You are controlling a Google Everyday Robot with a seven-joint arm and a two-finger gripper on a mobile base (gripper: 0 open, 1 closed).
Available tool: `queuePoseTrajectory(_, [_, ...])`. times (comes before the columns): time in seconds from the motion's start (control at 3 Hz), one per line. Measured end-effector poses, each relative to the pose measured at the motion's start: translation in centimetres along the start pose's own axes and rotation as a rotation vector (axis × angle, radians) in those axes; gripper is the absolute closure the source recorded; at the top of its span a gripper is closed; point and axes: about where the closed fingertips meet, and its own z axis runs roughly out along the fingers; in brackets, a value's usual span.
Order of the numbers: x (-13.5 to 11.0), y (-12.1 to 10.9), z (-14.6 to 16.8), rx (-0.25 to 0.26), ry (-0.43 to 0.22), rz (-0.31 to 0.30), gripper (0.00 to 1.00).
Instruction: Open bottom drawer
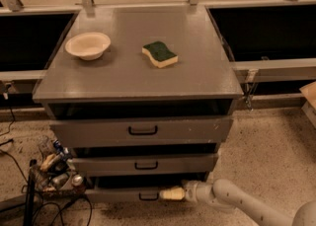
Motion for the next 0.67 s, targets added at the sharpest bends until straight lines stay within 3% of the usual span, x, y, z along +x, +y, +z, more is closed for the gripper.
queuePoseTrajectory(0.33, [1.79,0.95,-3.15,-0.082,-0.015,0.021,0.0])
queuePoseTrajectory(0.67, [1.79,0.95,-3.15,-0.082,-0.015,0.021,0.0])
